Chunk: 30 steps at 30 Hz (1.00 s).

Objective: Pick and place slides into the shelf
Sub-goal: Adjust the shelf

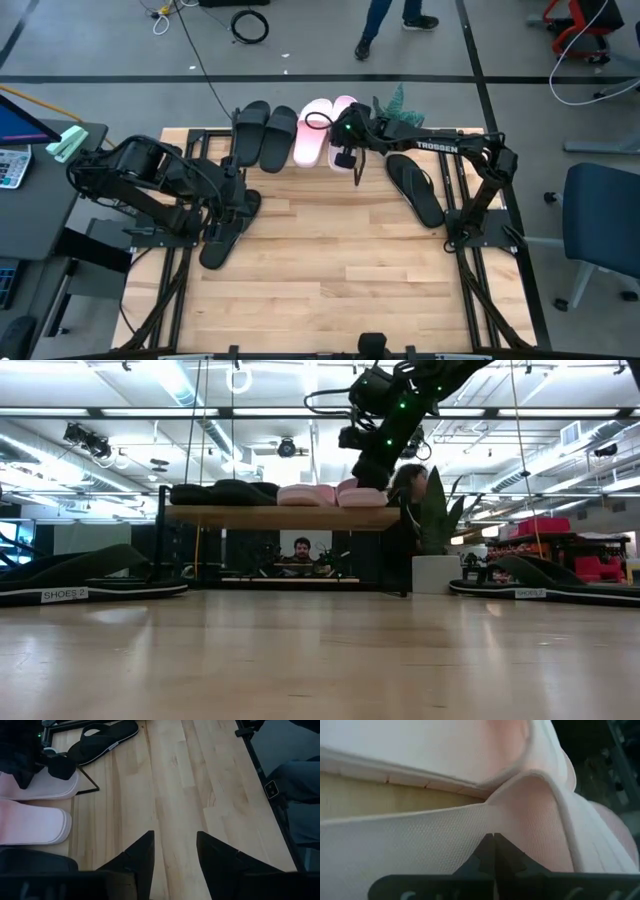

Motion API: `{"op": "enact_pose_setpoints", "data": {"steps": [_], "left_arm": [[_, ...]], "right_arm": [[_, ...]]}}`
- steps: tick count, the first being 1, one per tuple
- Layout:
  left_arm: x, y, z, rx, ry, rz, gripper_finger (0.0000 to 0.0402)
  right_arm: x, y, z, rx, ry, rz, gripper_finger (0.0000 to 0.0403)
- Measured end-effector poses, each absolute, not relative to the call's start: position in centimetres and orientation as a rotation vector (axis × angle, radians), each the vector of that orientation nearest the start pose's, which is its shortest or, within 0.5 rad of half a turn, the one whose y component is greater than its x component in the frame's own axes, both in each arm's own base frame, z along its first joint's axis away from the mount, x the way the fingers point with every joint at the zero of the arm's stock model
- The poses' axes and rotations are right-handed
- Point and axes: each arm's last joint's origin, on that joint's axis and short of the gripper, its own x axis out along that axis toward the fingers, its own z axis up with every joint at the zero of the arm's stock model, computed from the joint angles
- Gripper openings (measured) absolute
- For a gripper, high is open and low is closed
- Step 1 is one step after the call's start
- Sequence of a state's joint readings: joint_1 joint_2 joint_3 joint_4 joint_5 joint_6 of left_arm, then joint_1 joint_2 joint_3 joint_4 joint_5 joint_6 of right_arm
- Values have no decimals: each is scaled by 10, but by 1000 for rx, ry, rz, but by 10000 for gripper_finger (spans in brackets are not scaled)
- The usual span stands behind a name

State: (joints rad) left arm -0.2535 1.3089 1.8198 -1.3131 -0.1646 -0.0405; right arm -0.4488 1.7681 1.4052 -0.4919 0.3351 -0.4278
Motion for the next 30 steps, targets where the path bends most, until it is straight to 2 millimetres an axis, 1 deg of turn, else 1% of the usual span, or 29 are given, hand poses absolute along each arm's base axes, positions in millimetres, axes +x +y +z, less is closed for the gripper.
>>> {"op": "enact_pose_setpoints", "data": {"steps": [4,7,12,18,21,24,26,30], "left_arm": [[198,-46,461,129,786,-69,146],[198,-46,461,129,786,-69,141],[198,-46,461,129,786,-69,138],[198,-46,461,128,786,-68,146],[198,-46,461,128,786,-68,150],[198,-46,461,128,786,-69,153],[198,-46,461,128,786,-68,153],[198,-46,461,127,786,-68,147]], "right_arm": [[343,-176,262,-430,1052,-514,0],[344,-178,266,-439,1039,-510,0],[346,-177,268,-425,987,-406,0],[346,-176,267,-376,981,-405,0],[345,-175,267,-313,971,-393,0],[343,-175,267,-250,969,-435,0],[341,-175,271,-212,957,-478,0],[333,-167,288,-169,898,-507,0]]}}
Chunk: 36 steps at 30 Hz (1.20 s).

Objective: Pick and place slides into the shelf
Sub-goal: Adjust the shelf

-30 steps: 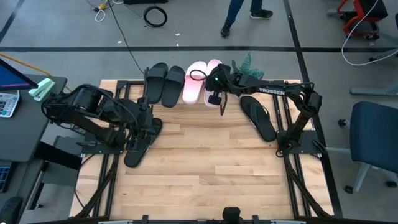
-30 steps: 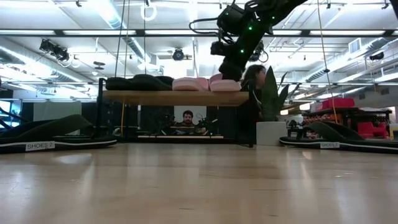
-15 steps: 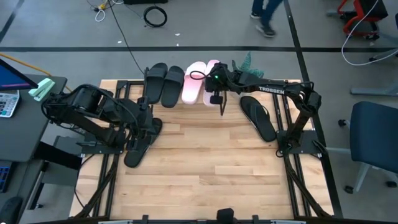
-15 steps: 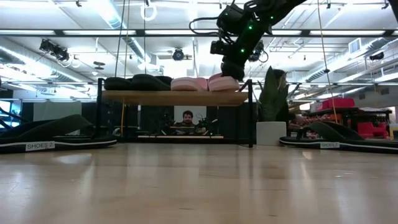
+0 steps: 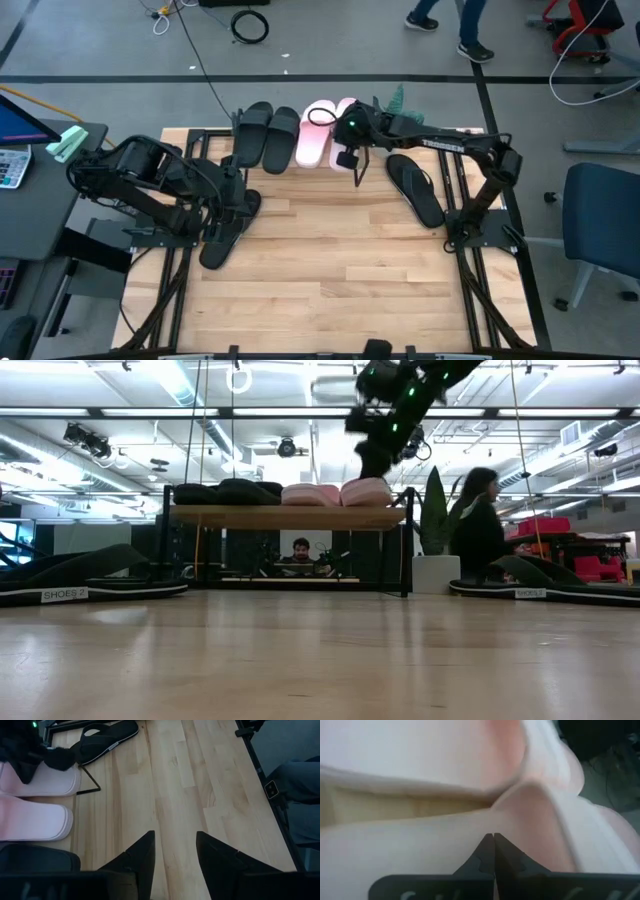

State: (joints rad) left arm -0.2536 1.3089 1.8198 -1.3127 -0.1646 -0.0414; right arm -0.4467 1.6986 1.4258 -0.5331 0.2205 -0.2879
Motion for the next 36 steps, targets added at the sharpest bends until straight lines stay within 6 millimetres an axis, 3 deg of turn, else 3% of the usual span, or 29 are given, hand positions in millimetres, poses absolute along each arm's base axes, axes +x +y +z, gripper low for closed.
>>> {"op": "enact_pose_setpoints", "data": {"steps": [6,10,14,17,27,36], "left_arm": [[198,-46,461,127,786,-68,138],[198,-46,461,128,786,-68,139],[198,-46,462,127,779,-69,145],[199,-47,463,122,758,-69,149],[200,-47,464,121,749,-70,148],[200,-47,464,192,747,-98,137]], "right_arm": [[311,-145,330,-83,775,-524,0],[298,-130,353,-130,705,-529,0],[288,-135,367,-170,656,-674,0],[285,-157,359,-90,669,-767,0],[287,-240,300,52,775,-943,0],[293,-269,270,191,746,-788,0]]}}
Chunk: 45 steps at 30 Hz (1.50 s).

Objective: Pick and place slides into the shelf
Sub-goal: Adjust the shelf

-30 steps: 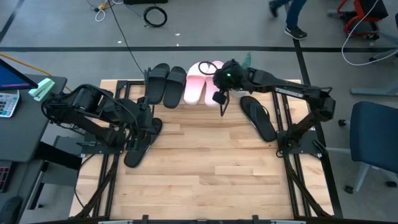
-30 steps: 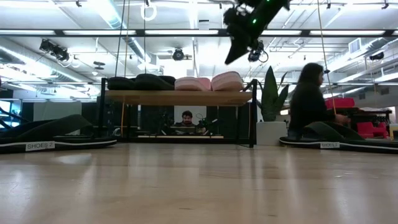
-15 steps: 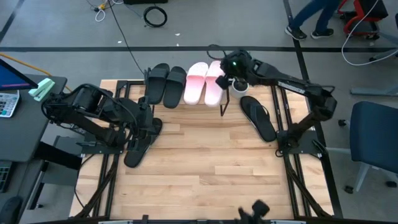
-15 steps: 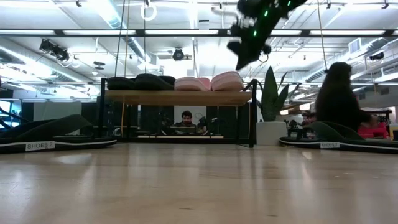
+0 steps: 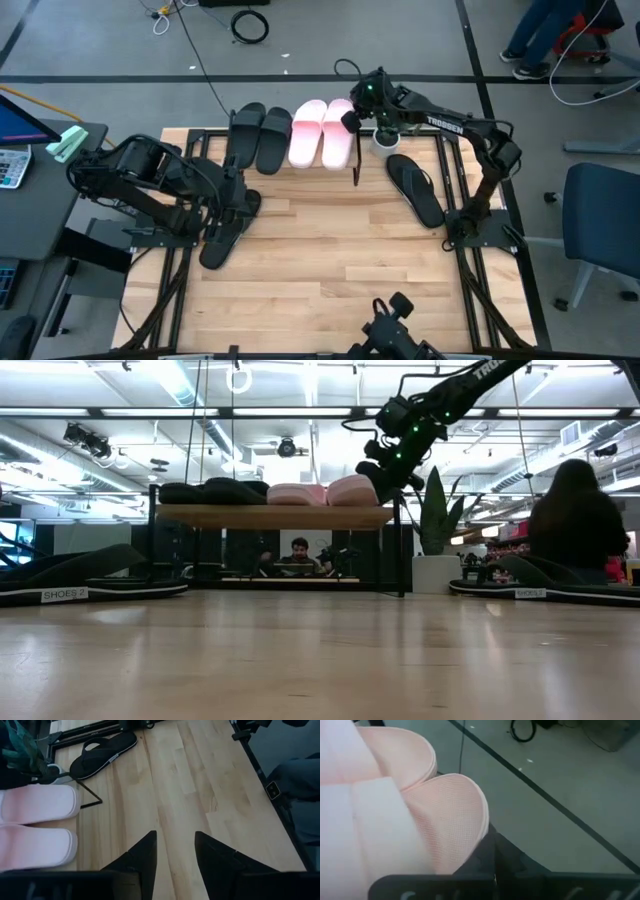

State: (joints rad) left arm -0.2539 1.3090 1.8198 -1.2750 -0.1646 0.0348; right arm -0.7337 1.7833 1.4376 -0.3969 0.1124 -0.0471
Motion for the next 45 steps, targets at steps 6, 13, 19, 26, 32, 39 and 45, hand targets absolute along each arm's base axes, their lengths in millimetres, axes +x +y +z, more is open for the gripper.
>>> {"op": "enact_pose_setpoints", "data": {"steps": [6,13,19,26,32,39,45], "left_arm": [[200,-47,464,202,746,-102,146],[200,-47,464,195,746,-99,153],[200,-47,464,195,746,-99,146],[200,-47,464,188,747,-96,137],[200,-47,464,188,747,-96,143],[200,-47,464,187,747,-96,152],[200,-47,464,186,747,-95,150]], "right_arm": [[296,-268,267,186,741,-700,0],[296,-265,263,208,781,-666,0],[293,-264,266,178,802,-730,0],[292,-241,298,115,715,-773,0],[291,-213,315,89,740,-783,0],[298,-188,311,140,810,-670,0],[308,-191,302,170,800,-655,0]]}}
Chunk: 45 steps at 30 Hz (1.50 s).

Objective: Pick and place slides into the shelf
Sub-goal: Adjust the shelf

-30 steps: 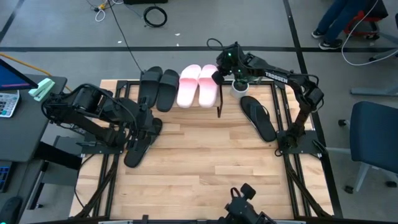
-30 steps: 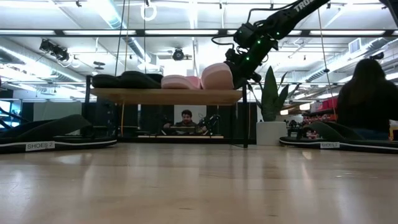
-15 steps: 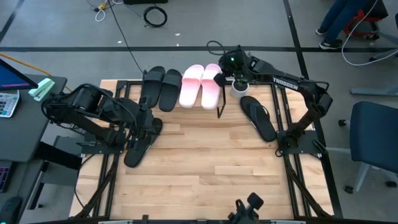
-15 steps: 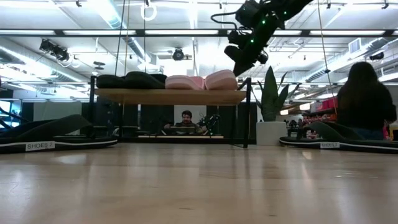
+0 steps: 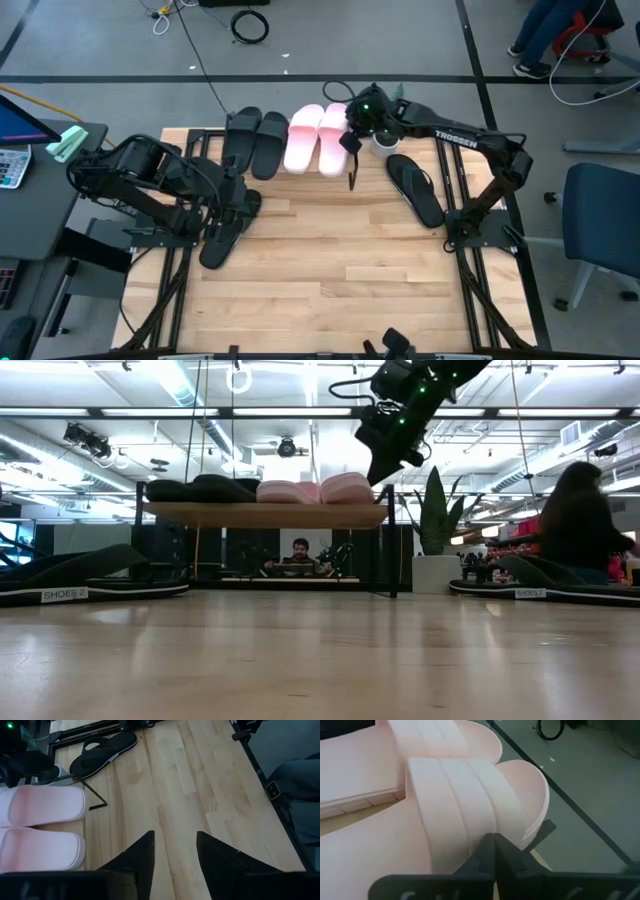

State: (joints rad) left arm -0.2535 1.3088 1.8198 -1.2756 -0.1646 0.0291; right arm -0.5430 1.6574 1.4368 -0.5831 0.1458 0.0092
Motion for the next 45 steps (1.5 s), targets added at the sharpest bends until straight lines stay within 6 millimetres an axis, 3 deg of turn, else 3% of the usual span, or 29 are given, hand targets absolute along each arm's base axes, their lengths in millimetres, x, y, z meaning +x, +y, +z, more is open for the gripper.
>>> {"op": "enact_pose_setpoints", "data": {"steps": [11,22,30,37,45], "left_arm": [[200,-47,464,187,747,-96,137],[200,-47,464,200,746,-101,151],[200,-47,464,203,746,-102,148],[200,-47,464,204,745,-102,139],[202,-40,464,193,747,-72,142]], "right_arm": [[321,-201,275,212,863,-643,0],[322,-200,274,239,858,-576,0],[325,-198,275,120,877,-565,0],[333,-196,294,102,832,-510,0],[335,-185,283,135,868,-491,0]]}}
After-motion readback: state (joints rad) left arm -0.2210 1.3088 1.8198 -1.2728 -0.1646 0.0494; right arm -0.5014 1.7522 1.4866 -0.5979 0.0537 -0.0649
